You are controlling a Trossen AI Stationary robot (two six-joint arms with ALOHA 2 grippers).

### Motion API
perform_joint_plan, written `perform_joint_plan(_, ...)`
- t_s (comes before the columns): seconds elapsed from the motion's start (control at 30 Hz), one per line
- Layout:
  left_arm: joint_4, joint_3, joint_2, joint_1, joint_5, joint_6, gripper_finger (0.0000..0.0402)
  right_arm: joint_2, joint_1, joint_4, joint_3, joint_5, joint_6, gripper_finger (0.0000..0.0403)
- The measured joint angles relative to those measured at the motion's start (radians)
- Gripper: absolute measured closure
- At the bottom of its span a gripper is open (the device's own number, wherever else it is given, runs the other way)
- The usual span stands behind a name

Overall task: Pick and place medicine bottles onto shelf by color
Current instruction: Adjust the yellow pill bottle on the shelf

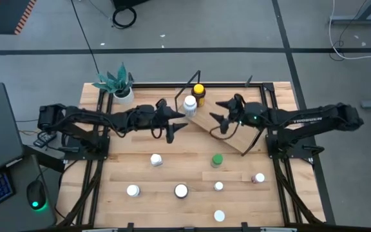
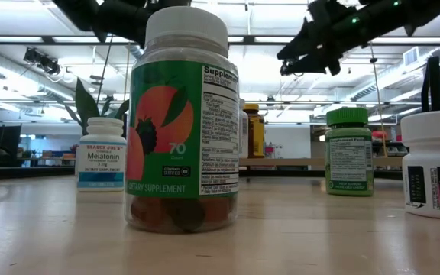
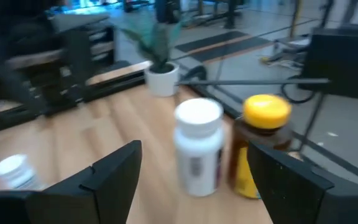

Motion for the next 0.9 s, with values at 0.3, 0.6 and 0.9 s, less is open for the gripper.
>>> perform_joint_plan(0.3, 0.054, -0.052, 0.000, 0.013, -0.046, -0.015, 0.0209, 0.172, -0.116, -0.008, 0.104, -0.044, -0.078, 0.0076)
perform_joint_plan(0.6, 0.261, -0.173, 0.000, 0.013, -0.060, -0.029, 0.0213, 0.370, -0.199, -0.087, 0.318, -0.019, -0.163, 0.0057)
perform_joint_plan(0.9, 0.248, -0.180, -0.022, 0.001, -0.058, -0.050, 0.0213, 0.467, -0.261, -0.086, 0.343, -0.026, -0.136, 0.0054)
